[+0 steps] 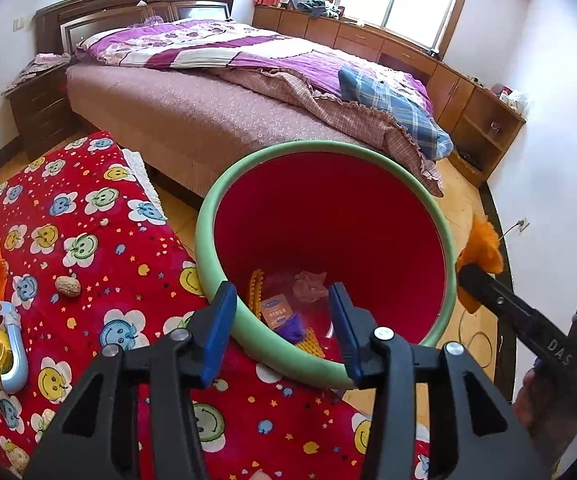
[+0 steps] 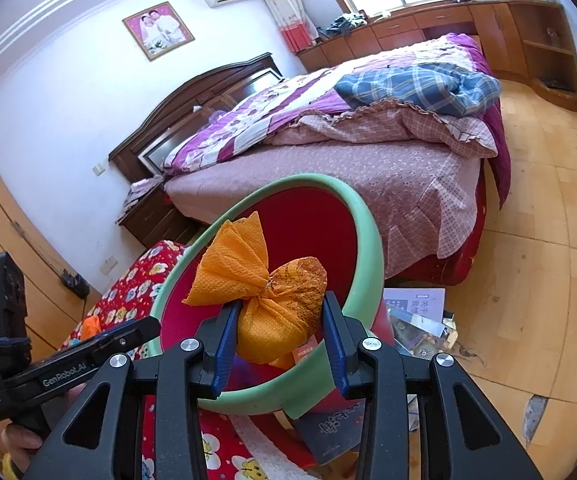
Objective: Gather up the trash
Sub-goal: 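Open the right tool over the bin while the left tool releases the packet into it, then move both open tools back over the trash on the bed, then grasp the green drink carton with the left tool, then grasp the white medicine box with the right tool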
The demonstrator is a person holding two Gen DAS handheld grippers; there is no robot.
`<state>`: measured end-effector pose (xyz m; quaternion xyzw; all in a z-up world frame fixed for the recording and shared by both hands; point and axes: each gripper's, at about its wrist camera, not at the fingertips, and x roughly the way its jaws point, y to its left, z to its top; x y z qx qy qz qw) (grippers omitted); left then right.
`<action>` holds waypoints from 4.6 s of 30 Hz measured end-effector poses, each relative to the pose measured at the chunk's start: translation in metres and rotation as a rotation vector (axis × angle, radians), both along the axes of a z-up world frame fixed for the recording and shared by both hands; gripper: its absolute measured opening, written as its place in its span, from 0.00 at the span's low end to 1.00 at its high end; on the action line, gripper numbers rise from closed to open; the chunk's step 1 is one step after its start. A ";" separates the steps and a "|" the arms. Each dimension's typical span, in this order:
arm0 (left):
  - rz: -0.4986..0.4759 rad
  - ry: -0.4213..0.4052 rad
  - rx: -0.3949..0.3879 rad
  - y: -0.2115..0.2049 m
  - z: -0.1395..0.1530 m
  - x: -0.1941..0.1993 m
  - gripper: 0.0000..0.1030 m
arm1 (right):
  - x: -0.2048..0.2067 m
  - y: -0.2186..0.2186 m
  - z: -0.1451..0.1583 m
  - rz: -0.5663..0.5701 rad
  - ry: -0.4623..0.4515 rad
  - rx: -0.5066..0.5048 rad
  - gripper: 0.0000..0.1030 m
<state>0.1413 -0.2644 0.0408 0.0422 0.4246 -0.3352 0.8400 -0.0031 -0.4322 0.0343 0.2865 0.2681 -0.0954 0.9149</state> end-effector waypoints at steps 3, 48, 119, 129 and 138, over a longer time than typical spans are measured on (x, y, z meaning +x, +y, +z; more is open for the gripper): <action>0.007 0.001 0.001 0.004 0.000 -0.002 0.46 | 0.004 0.000 -0.003 0.006 0.012 0.005 0.44; 0.569 -0.011 0.050 0.224 -0.008 0.025 0.66 | 0.013 0.060 0.017 0.136 0.008 -0.044 0.63; 0.838 -0.064 0.099 0.386 -0.024 0.033 0.64 | 0.146 0.323 0.015 0.695 0.174 -0.205 0.63; 0.838 -0.073 0.085 0.387 -0.033 0.036 0.64 | 0.173 0.369 -0.004 0.782 0.219 -0.362 0.63; 0.833 -0.071 0.065 0.391 -0.035 0.035 0.64 | 0.182 0.386 -0.017 0.837 0.248 -0.418 0.61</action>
